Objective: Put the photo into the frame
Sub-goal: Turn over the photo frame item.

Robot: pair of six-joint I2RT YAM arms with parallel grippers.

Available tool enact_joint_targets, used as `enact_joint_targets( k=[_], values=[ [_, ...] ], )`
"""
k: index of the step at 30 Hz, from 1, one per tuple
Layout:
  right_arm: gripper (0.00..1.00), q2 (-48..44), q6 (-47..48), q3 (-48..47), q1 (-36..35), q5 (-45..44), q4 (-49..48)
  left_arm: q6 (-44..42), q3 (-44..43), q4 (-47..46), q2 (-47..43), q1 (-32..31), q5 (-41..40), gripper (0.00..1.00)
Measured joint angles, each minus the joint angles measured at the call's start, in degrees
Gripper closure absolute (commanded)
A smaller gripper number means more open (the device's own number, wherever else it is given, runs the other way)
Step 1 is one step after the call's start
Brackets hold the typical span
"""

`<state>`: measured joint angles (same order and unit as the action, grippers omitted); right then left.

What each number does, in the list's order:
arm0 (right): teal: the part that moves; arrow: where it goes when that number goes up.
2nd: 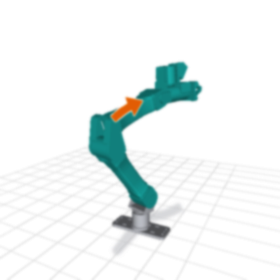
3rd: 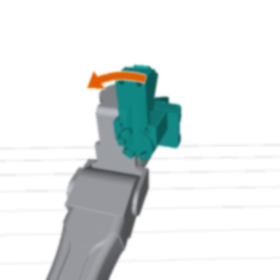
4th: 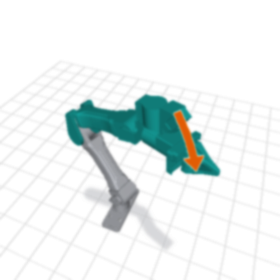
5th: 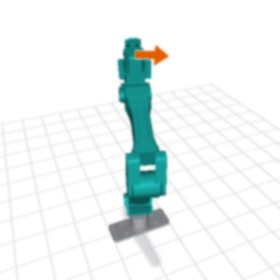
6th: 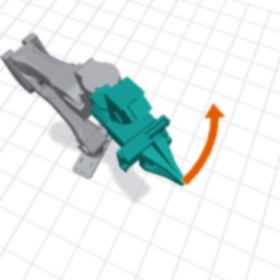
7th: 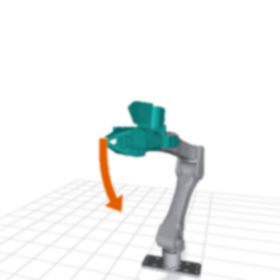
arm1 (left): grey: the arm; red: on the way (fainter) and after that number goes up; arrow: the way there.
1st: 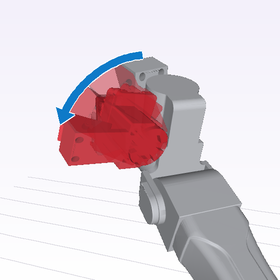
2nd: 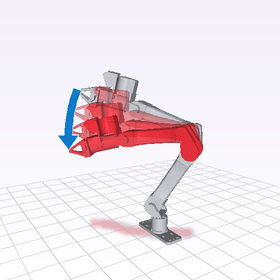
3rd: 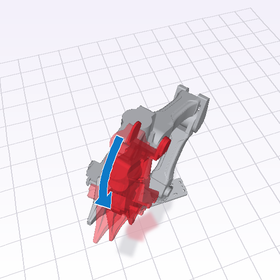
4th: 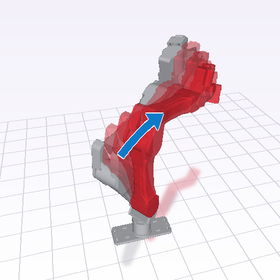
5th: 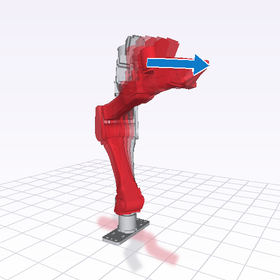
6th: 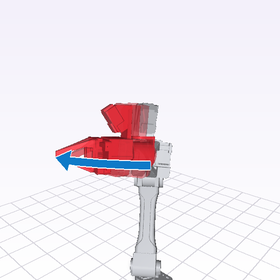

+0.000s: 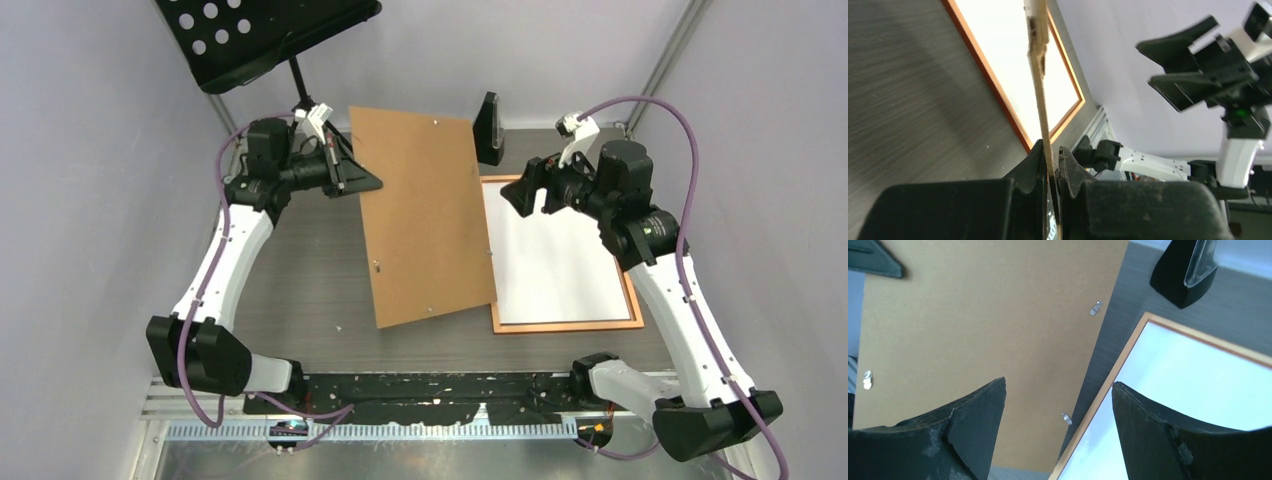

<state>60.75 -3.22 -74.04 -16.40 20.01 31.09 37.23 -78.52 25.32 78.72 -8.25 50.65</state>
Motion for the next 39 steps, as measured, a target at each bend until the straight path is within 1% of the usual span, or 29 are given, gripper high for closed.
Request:
enact_joint_targets(
  k=[6,12,15,18,27,31,35,39],
  values=[
    [0.16,0.0,-5.6,7.2,6.5,9.5,-5.2,1.7,6.5,-6.5,-2.4,-0.5,5.7,1.00],
    [0.16,0.2,-10.6,13.7,10.9,19.2,-13.2,3.1,9.9,-13.8,-6.1,-1.1,9.9,1.00],
    [0.16,0.6,-12.3,16.9,13.0,23.8,-16.5,5.0,11.6,-19.1,-7.7,-1.2,11.8,1.00],
    [0.16,0.6,-13.5,20.2,14.6,28.0,-19.9,8.8,14.1,-26.3,-8.7,-1.2,14.0,1.00],
    [0.18,-0.4,-15.5,27.5,16.5,37.8,-29.5,16.8,17.2,-40.2,-8.7,-1.2,17.9,1.00],
    [0.19,-1.2,-18.8,30.9,16.9,41.7,-36.9,20.2,18.9,-45.9,-8.7,-1.2,18.5,1.00],
    [0.20,-1.4,-22.6,33.7,17.0,44.0,-43.0,22.2,19.9,-48.9,-8.7,-1.2,18.0,1.00],
    [0.20,-1.4,-25.5,35.4,16.9,44.9,-47.2,23.0,21.8,-49.9,-8.7,-1.2,15.6,1.00]
  ],
)
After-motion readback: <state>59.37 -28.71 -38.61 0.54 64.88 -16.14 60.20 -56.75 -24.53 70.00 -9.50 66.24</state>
